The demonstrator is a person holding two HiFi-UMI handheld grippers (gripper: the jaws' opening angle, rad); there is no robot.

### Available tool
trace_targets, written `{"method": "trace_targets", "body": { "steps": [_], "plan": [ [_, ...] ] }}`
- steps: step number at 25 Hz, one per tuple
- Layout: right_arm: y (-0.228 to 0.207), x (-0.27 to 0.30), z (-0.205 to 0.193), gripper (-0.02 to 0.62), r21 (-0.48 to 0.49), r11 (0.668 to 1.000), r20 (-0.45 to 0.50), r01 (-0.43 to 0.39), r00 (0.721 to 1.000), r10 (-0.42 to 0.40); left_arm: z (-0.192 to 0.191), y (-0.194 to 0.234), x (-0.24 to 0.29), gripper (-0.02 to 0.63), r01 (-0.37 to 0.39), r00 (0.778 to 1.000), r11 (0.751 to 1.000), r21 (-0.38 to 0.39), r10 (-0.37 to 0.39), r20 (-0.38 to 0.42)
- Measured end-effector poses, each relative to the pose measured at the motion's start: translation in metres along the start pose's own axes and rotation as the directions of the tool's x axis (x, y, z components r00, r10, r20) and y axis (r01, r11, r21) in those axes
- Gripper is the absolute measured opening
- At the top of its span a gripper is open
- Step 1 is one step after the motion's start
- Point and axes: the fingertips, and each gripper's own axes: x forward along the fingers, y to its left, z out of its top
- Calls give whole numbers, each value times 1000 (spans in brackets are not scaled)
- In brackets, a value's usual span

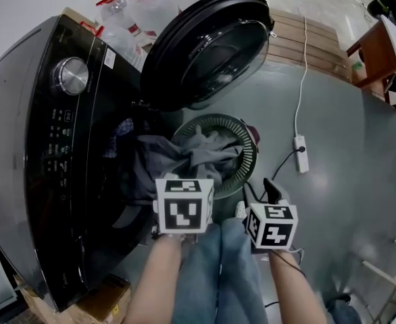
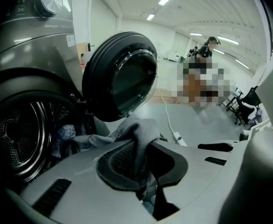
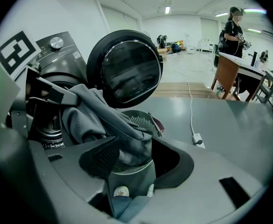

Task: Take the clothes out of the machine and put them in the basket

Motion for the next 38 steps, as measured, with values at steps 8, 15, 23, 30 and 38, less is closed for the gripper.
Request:
{"method": "trace_targets", "body": {
  "steps": [8,15,23,30,38],
  "plan": [
    [-9,9,1,213,-14,1000,-8,4,1000,-5,-11,1,46,43,19,999,1000,-5,-19,-34],
    [-10,16,-3,213,-22,1000,-24,3,1000,-4,-27,16,75,396,-49,996,996,72,54,-67],
    [-1,29,-12,213,-40,999,-47,-7,999,6,-52,50,87,423,-118,987,990,82,126,-104],
    [12,48,-27,213,-84,996,-74,-24,997,18,-93,112,94,492,-247,955,965,92,258,-147],
    [27,70,-46,213,-99,994,-113,-43,993,32,-142,194,92,565,-408,867,903,136,429,-255]
  ]
}}
